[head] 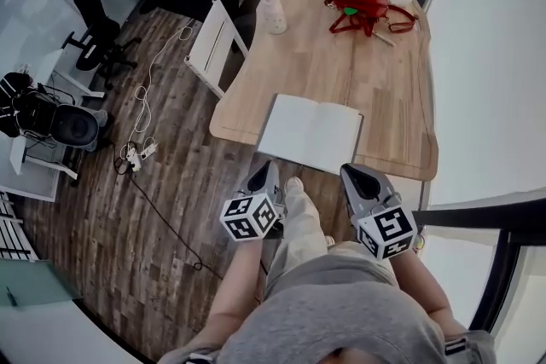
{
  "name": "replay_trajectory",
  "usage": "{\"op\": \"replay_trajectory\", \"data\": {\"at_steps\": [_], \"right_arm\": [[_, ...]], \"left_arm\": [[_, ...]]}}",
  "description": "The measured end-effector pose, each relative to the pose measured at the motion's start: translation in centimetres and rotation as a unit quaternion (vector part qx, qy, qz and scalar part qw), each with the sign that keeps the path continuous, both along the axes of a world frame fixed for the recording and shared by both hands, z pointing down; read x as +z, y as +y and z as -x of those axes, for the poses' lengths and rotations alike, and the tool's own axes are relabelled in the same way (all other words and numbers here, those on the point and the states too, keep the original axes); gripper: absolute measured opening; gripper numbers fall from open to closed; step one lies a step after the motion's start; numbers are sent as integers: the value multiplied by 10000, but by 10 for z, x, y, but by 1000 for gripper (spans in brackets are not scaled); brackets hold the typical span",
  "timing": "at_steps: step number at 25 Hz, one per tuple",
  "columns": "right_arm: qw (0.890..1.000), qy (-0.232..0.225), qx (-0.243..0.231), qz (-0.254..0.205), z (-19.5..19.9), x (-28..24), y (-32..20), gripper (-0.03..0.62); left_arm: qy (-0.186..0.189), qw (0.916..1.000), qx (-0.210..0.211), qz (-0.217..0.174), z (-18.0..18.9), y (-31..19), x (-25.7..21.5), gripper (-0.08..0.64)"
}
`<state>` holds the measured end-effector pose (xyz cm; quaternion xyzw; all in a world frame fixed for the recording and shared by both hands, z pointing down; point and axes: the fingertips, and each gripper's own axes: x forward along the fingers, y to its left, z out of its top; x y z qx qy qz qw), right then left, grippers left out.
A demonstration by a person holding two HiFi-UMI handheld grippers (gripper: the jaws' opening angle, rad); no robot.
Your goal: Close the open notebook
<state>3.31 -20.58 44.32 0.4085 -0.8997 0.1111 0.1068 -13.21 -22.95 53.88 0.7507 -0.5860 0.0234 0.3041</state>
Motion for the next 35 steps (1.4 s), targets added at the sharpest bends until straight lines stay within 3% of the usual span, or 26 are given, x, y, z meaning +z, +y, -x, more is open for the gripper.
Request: {"op": "replay_trajectory", "data": {"at_steps": [11, 20, 22, 35], "right_arm": [[9995, 93, -151, 266, 25, 24, -37, 2], [9986, 201, -171, 467, 37, 40, -62, 2], [9984, 214, -174, 496, 39, 42, -67, 2], [9970, 301, -268, 667, 53, 57, -79, 2]], "left_arm": [[282, 9963, -341, 738, 40, -38, 70, 5], [263, 9914, -561, 1149, 69, -54, 111, 6], [298, 9907, -538, 1216, 71, -58, 118, 72], [669, 9842, -634, 1510, 86, -76, 151, 164]]}}
